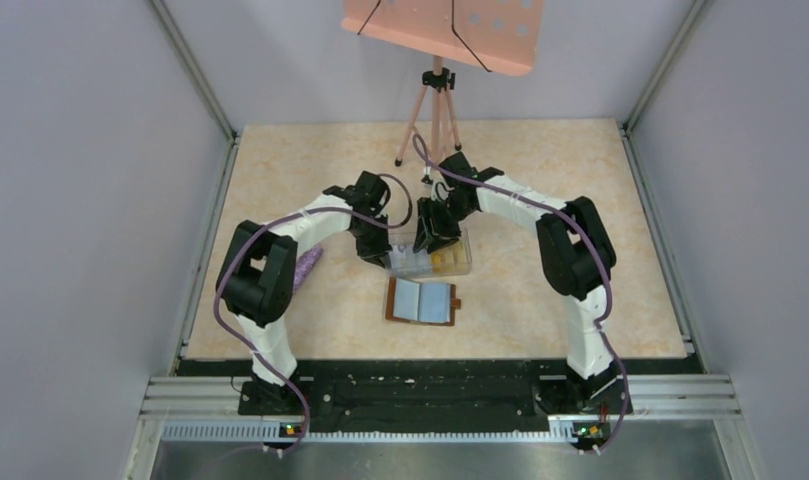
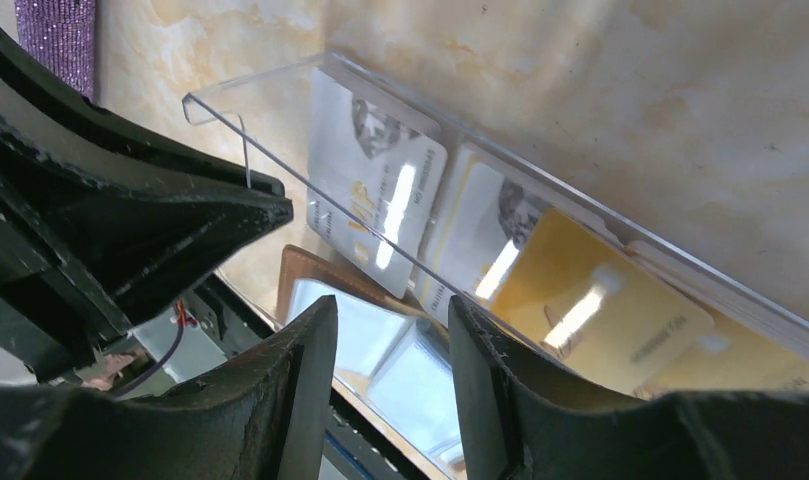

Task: Put the credit cards into the card holder
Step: Pick up the credit card from the storage box, then insert the credit card into the card holder.

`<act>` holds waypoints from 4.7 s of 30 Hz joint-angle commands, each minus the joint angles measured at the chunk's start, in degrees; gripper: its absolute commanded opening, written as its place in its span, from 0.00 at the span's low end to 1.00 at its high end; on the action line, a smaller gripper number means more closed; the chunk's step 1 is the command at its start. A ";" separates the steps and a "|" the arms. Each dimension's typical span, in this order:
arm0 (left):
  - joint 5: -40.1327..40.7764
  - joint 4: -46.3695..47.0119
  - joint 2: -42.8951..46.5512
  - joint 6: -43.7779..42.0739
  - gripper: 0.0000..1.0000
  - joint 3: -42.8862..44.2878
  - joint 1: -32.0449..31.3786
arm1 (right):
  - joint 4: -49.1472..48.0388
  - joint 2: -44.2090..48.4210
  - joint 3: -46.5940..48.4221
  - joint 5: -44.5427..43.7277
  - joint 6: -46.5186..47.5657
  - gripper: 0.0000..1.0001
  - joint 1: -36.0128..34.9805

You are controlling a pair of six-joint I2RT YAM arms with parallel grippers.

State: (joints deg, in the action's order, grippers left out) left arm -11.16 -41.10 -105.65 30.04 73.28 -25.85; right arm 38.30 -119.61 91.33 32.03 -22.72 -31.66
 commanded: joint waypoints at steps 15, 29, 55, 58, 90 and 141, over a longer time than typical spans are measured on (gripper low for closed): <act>3.98 -0.47 5.82 -1.48 0.03 5.39 -3.21 | -6.76 0.66 -4.32 -0.74 -2.78 0.44 0.10; 13.80 -8.42 -6.01 -3.39 0.00 13.30 -7.83 | -8.78 -0.78 -6.79 -0.78 -4.25 0.41 0.11; 17.14 -10.41 -10.68 -4.22 0.00 14.13 -10.38 | -3.95 -4.48 -10.04 -10.37 -0.17 0.34 -4.56; 16.88 -10.32 -10.76 -4.29 0.00 14.00 -10.44 | -6.30 -4.51 -11.60 -7.86 -1.23 0.34 -4.65; 11.55 -3.64 -0.20 -0.49 0.20 11.46 -9.33 | -22.31 2.50 -18.86 6.98 -10.67 0.00 -1.81; -11.16 20.65 28.08 13.04 0.33 -25.70 0.90 | -17.52 23.57 -21.93 6.36 -8.54 0.00 1.27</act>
State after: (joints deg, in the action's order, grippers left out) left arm -18.09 -27.53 -82.54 39.18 52.82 -24.77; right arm 20.18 -101.65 72.84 37.69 -31.92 -30.87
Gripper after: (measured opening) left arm 0.325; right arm 0.004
